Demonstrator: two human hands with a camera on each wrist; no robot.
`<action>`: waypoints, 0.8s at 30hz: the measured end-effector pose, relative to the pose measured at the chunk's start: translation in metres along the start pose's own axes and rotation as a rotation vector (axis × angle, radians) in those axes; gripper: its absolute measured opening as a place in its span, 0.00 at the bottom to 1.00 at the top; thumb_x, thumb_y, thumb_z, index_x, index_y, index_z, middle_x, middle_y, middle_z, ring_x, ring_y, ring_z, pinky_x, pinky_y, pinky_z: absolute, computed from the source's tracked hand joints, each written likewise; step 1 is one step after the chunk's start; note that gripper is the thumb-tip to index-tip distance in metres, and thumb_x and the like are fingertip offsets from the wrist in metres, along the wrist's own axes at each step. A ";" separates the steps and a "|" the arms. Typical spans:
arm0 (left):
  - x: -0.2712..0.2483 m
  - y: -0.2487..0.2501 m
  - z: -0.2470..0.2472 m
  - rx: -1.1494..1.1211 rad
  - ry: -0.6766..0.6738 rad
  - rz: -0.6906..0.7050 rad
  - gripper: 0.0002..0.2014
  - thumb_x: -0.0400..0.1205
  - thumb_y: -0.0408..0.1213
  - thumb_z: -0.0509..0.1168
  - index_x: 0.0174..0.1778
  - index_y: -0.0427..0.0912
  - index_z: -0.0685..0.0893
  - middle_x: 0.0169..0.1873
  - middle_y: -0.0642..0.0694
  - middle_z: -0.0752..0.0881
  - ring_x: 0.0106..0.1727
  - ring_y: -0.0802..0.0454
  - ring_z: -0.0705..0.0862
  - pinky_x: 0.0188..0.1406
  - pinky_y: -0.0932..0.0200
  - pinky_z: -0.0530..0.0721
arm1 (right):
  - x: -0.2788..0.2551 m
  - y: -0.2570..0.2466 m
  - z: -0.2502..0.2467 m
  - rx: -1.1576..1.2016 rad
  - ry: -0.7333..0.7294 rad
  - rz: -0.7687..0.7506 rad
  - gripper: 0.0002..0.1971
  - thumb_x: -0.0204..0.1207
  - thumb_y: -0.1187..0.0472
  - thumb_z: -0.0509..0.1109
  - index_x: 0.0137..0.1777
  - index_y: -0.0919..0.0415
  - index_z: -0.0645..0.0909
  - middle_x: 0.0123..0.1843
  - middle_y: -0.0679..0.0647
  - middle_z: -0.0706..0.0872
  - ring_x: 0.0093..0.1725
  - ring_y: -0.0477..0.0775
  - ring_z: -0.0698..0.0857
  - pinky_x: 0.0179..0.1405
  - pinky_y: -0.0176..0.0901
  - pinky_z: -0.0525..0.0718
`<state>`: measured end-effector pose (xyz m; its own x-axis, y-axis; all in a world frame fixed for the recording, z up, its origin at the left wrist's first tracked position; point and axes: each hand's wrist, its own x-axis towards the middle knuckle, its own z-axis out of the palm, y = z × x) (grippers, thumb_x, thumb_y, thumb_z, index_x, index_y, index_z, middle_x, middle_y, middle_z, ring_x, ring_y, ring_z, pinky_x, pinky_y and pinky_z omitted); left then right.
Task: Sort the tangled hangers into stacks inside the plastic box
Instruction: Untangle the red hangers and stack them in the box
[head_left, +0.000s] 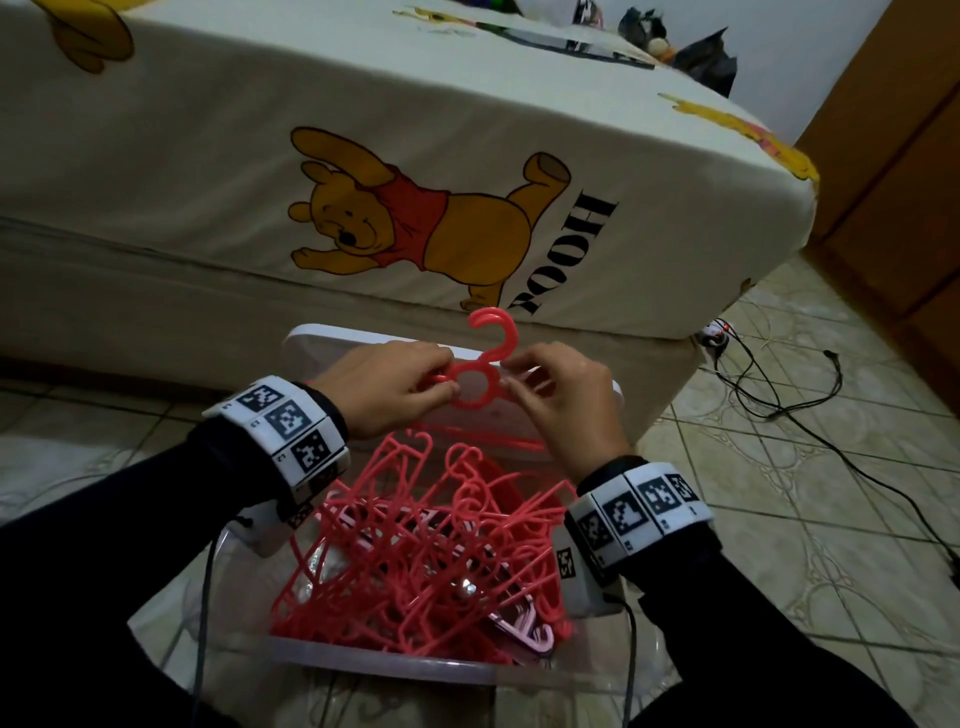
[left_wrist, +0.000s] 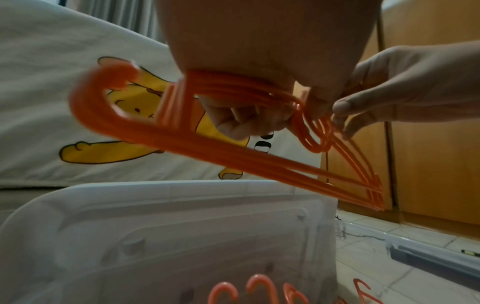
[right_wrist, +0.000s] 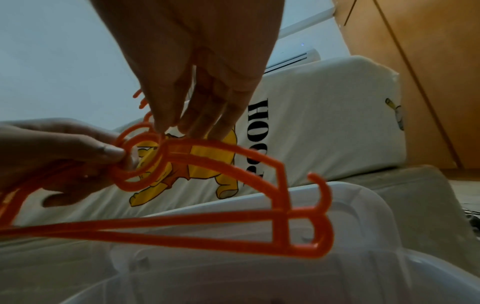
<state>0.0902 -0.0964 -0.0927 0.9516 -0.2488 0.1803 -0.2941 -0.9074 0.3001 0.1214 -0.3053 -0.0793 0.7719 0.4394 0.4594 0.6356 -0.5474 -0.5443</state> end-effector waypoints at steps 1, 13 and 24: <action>0.000 0.000 -0.001 0.028 0.017 -0.004 0.12 0.84 0.51 0.57 0.39 0.49 0.73 0.34 0.56 0.76 0.37 0.54 0.75 0.32 0.54 0.69 | 0.000 0.003 0.000 0.005 0.011 0.018 0.05 0.71 0.63 0.77 0.43 0.59 0.84 0.42 0.49 0.85 0.38 0.43 0.83 0.38 0.29 0.81; 0.002 -0.005 -0.012 0.076 0.208 -0.233 0.10 0.80 0.55 0.62 0.41 0.57 0.70 0.27 0.58 0.75 0.33 0.50 0.74 0.29 0.56 0.61 | -0.032 0.053 0.057 -0.494 -0.837 0.137 0.11 0.78 0.54 0.63 0.54 0.55 0.83 0.52 0.59 0.88 0.53 0.61 0.87 0.49 0.50 0.82; 0.000 -0.011 -0.010 0.075 0.212 -0.220 0.09 0.82 0.55 0.59 0.45 0.54 0.74 0.30 0.54 0.80 0.35 0.45 0.80 0.30 0.55 0.66 | -0.054 0.064 0.088 -0.490 -0.979 0.122 0.22 0.81 0.64 0.60 0.75 0.55 0.65 0.63 0.62 0.81 0.60 0.66 0.83 0.57 0.59 0.82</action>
<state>0.0928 -0.0835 -0.0869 0.9496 0.0253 0.3123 -0.0682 -0.9562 0.2847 0.1211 -0.3014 -0.2009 0.6428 0.6189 -0.4513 0.6478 -0.7537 -0.1109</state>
